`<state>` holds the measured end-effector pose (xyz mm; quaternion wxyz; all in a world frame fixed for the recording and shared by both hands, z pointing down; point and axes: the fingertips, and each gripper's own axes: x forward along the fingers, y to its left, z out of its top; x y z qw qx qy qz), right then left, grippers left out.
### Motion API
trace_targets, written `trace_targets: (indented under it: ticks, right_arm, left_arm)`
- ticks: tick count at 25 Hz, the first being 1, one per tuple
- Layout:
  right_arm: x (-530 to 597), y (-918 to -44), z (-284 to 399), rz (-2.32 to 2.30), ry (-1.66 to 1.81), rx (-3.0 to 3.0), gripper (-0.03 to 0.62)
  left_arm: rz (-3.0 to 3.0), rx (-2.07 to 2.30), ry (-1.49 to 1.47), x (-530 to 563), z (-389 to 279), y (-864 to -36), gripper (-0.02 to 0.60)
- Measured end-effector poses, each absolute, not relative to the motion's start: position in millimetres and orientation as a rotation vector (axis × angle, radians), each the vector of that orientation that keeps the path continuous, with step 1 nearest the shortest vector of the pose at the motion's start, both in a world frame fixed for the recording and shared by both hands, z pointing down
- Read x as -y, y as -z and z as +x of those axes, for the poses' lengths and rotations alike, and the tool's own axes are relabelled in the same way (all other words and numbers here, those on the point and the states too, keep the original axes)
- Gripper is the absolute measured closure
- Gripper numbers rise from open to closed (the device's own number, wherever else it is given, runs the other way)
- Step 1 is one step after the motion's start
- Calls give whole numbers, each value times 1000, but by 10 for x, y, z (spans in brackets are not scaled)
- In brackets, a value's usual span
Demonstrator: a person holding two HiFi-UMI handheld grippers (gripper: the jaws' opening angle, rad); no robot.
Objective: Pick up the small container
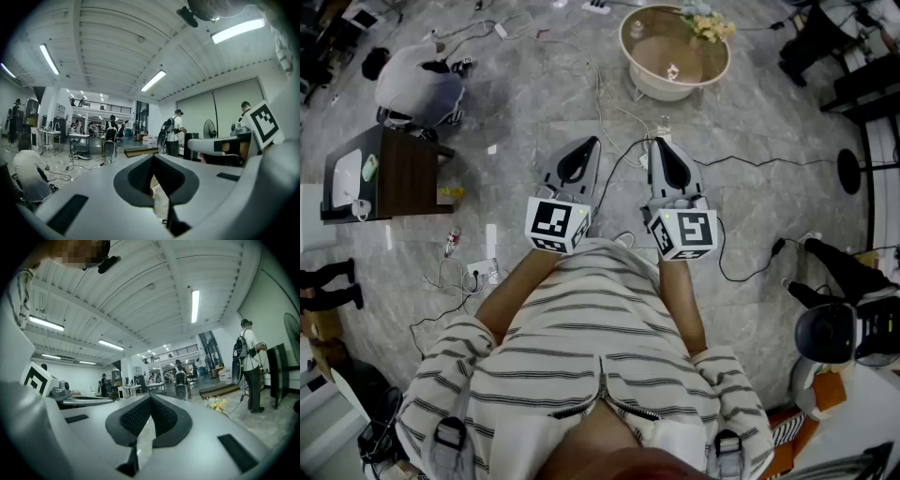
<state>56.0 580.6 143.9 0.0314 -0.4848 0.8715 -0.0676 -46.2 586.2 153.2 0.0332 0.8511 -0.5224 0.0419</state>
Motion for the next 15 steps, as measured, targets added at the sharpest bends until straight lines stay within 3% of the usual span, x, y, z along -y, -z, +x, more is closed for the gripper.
trace_targets:
  ticks: [15]
  right_arm:
    - [-5878,-1597,954,-1390,298,-2686,585]
  left_arm:
    - [2581,1615,-168,-5949,-99,-1719,581]
